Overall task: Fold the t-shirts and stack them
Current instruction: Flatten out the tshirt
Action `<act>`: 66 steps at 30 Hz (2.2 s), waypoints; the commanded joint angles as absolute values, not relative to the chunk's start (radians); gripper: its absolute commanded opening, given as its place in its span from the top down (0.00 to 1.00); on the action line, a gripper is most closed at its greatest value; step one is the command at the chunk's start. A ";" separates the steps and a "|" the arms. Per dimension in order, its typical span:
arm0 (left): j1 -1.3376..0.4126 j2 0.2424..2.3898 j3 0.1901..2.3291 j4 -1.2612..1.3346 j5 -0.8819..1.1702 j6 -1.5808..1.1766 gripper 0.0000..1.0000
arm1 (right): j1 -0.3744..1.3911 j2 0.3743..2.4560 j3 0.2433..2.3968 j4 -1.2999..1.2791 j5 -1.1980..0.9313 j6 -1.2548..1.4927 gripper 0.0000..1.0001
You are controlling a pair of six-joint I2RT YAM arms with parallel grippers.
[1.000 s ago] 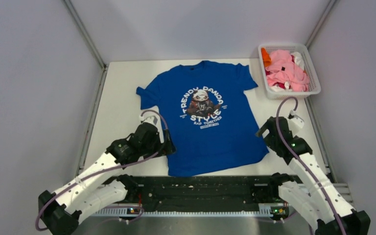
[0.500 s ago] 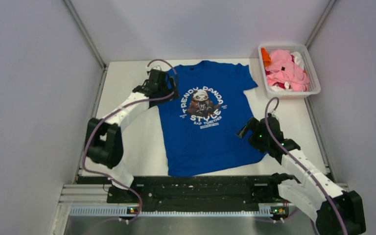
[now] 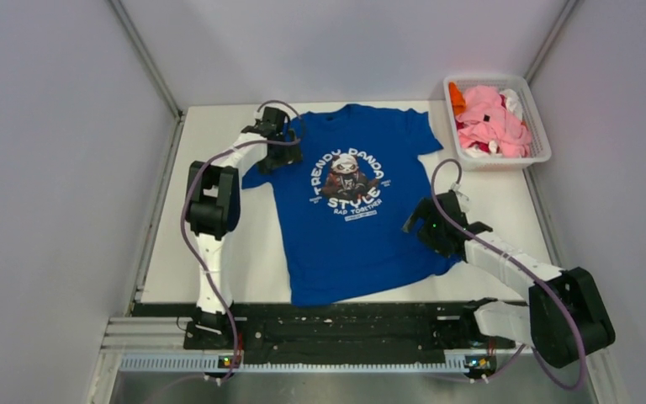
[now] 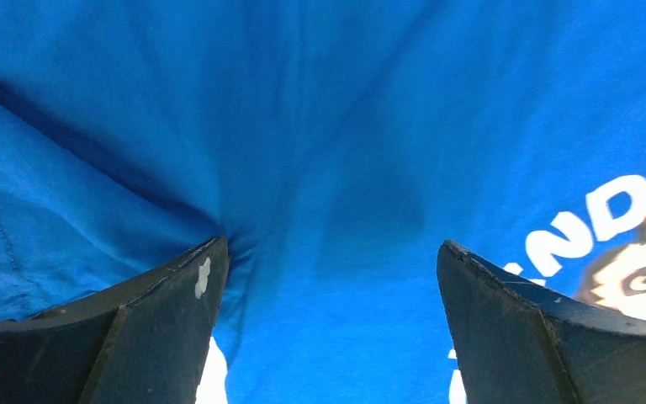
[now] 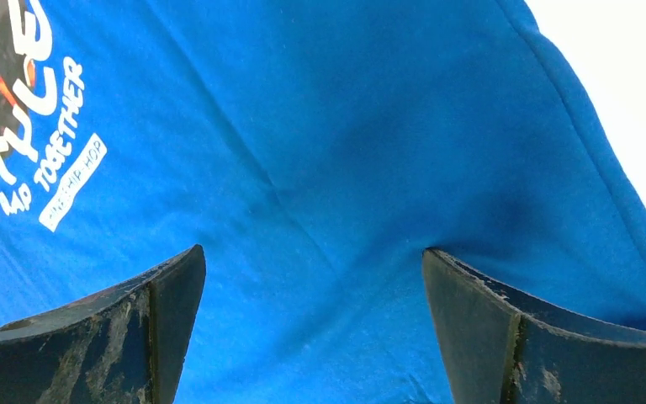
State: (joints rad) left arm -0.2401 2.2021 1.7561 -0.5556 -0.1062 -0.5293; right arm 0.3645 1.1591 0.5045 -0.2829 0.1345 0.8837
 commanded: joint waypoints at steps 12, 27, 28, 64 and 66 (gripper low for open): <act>-0.195 1.703 1.028 -0.609 -0.123 -0.726 0.07 | 0.367 1.675 0.923 -0.282 0.227 0.788 0.01; -0.478 1.126 0.664 -0.530 0.020 -0.994 0.06 | 0.364 2.277 1.758 -0.301 0.231 0.510 0.03; -0.479 1.112 0.693 -0.549 -0.007 -0.977 0.06 | 0.361 2.281 1.796 -0.324 0.241 0.490 0.03; -0.109 2.061 1.526 -0.522 -0.099 -0.688 0.01 | 0.345 1.902 1.178 -0.211 0.219 0.498 0.01; -0.098 2.089 1.541 -0.525 -0.100 -0.708 0.01 | 0.328 1.947 1.216 -0.210 0.212 0.492 0.01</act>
